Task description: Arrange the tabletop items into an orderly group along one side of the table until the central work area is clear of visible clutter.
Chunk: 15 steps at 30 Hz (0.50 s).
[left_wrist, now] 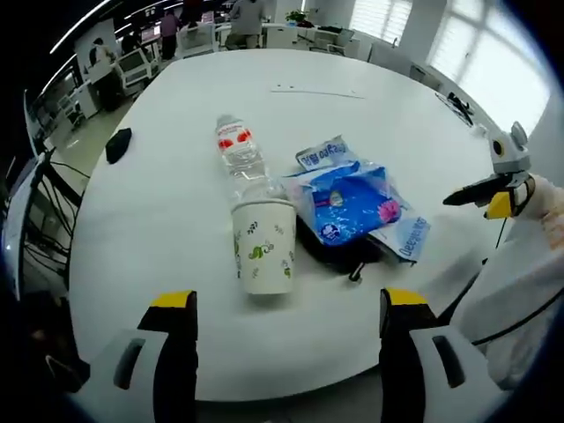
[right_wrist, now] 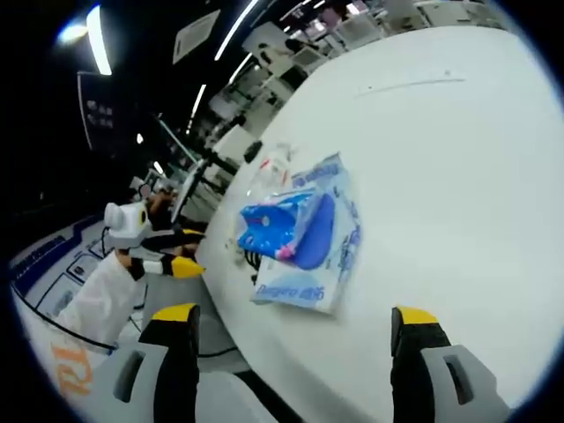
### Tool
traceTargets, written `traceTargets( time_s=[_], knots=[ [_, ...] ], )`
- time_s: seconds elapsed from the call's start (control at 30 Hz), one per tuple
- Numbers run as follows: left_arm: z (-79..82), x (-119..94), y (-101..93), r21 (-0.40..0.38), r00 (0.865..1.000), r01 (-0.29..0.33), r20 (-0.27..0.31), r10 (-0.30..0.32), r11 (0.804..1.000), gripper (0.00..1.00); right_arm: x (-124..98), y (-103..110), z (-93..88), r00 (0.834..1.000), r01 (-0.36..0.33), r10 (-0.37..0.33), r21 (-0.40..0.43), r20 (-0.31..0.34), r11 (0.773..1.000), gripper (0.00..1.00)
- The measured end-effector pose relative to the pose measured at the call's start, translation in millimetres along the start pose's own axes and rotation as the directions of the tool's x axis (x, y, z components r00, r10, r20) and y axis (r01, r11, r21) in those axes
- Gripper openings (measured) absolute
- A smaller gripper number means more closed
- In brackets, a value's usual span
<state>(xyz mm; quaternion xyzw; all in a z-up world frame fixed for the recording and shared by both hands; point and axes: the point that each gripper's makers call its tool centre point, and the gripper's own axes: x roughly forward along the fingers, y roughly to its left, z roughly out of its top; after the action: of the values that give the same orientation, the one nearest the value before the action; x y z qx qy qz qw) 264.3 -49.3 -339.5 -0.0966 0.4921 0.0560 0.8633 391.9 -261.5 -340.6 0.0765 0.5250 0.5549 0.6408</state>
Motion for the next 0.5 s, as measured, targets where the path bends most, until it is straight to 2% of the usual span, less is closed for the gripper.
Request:
traceTargets(
  time_s=[0.5],
  knots=[
    [-9.6, -15, -2.0, 0.017, 0.999, -0.028, -0.021, 0.028, 0.999, 0.85, 3, 10, 2.1, 0.999, -0.036, 0.036, -0.014, 0.003, 0.999, 0.92]
  ],
)
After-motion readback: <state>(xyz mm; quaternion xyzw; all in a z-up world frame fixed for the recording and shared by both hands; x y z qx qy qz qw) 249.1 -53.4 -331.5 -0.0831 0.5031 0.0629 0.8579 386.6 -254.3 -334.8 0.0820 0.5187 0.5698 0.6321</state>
